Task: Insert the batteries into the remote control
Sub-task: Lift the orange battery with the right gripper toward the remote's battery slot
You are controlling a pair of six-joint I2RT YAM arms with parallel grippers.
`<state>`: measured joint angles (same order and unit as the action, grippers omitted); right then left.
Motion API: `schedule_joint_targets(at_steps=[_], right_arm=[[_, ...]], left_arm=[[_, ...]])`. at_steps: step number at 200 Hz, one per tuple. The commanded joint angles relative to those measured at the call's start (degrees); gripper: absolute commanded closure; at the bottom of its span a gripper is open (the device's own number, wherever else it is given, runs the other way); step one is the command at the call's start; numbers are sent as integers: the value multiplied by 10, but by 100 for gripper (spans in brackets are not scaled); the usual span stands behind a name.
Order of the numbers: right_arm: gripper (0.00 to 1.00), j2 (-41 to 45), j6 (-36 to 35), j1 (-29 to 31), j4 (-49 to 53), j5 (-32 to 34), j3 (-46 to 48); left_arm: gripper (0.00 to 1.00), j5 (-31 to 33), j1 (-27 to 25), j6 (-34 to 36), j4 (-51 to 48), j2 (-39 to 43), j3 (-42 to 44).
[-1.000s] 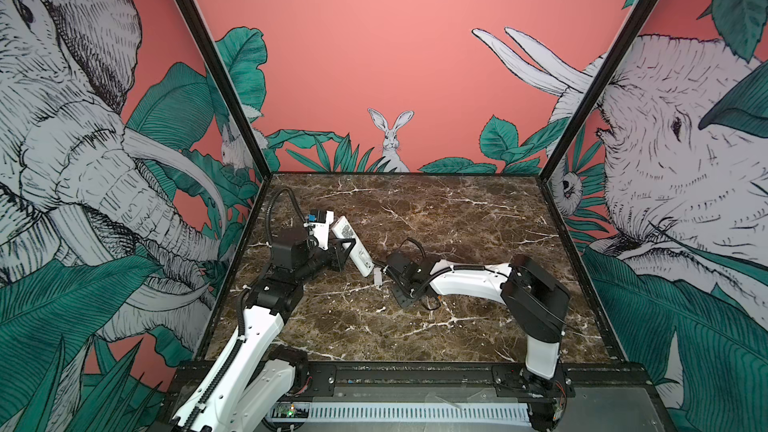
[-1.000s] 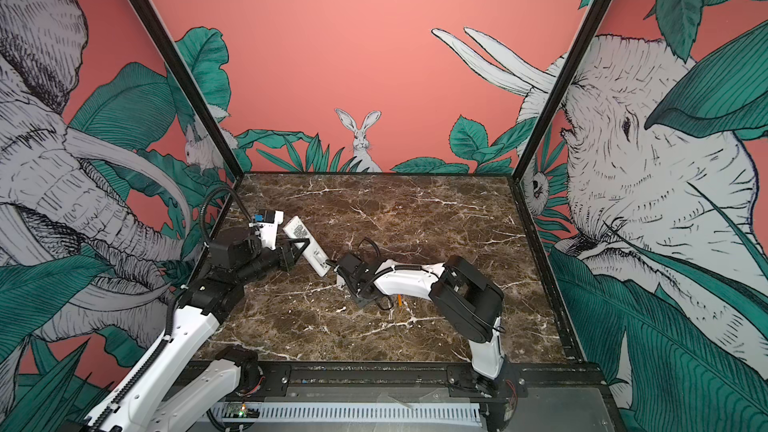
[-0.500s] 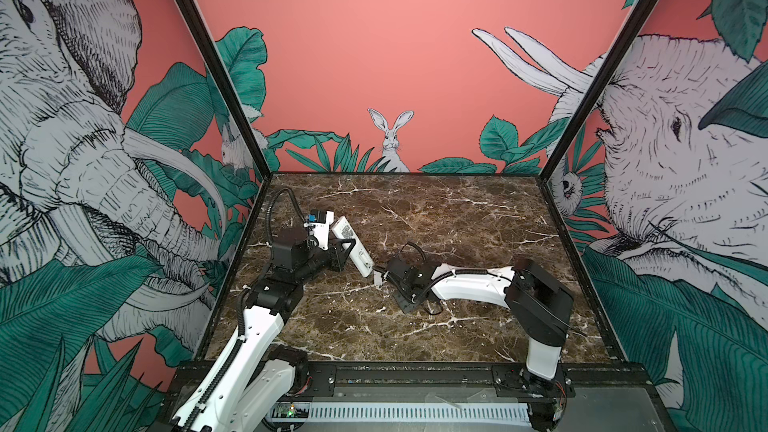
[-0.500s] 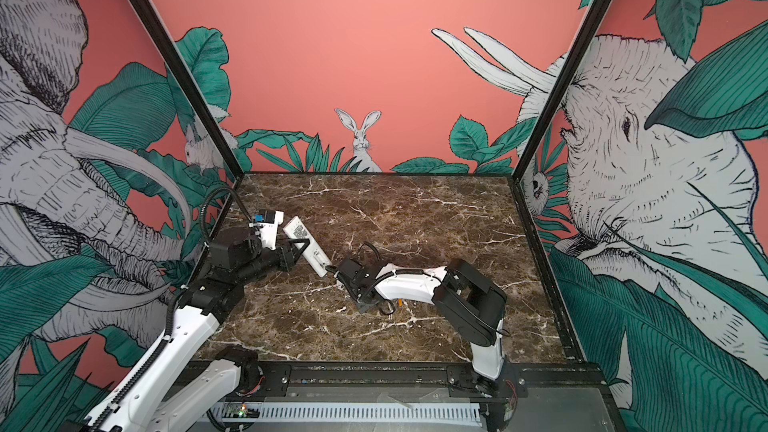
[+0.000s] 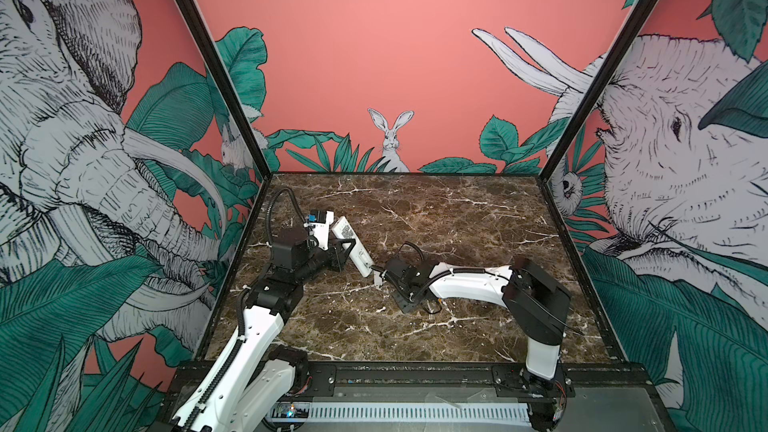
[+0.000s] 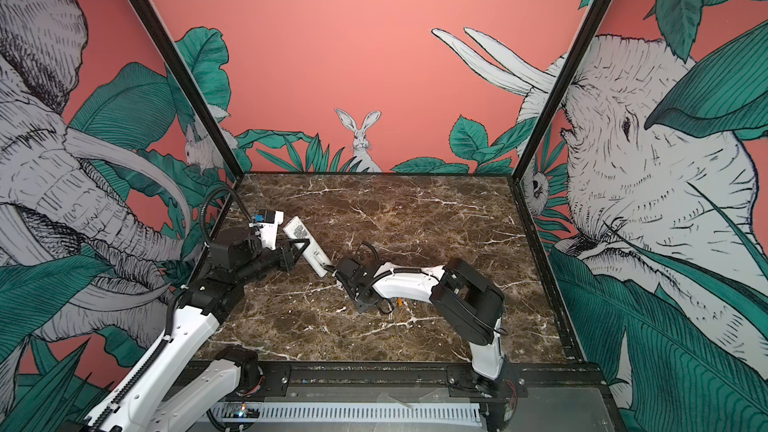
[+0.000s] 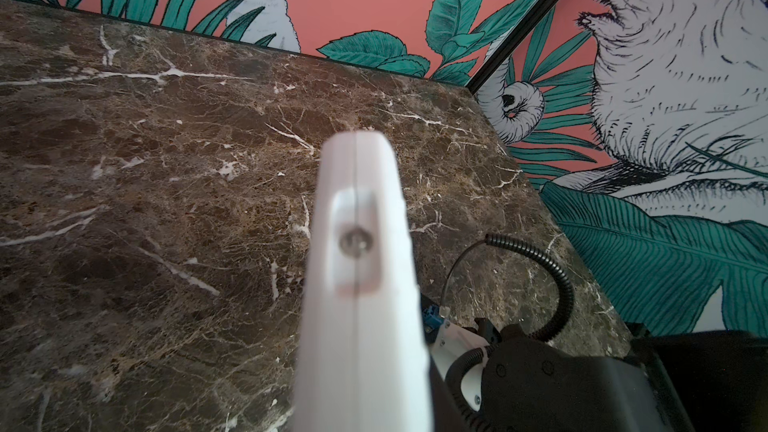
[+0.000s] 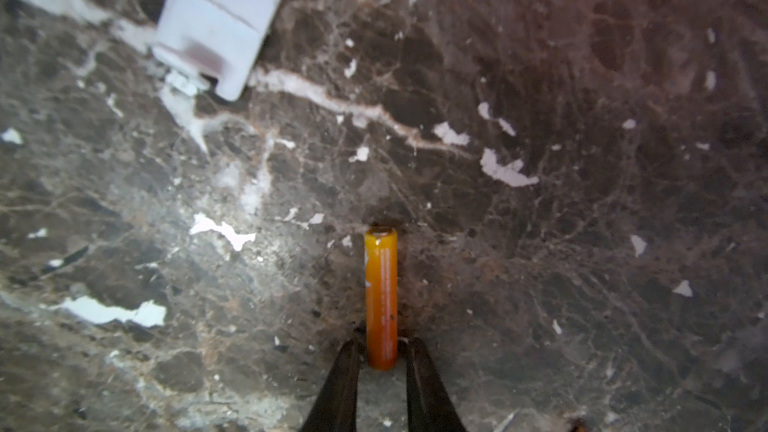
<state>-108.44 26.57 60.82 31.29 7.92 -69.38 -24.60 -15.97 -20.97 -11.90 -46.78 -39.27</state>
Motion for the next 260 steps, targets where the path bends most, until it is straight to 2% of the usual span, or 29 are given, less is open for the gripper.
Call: schedule_joint_targets(at_steps=[1, 86, 164, 223, 260], right_arm=[[80, -26, -5, 0, 21, -5, -4], [86, -3, -2, -6, 8, 1, 14], [90, 87, -24, -6, -27, -3, 80], [92, 194, -57, -1, -81, -19, 161], [91, 253, -78, 9, -86, -22, 177]], left_arm=[[100, -2, 2, 1, 8, 9, 3], [100, -4, 2, 4, 10, 1, -1], [100, -9, 3, 9, 12, -7, 0], [100, -72, 3, 1, 38, -37, 7], [100, -137, 2, -24, 67, -57, 15]])
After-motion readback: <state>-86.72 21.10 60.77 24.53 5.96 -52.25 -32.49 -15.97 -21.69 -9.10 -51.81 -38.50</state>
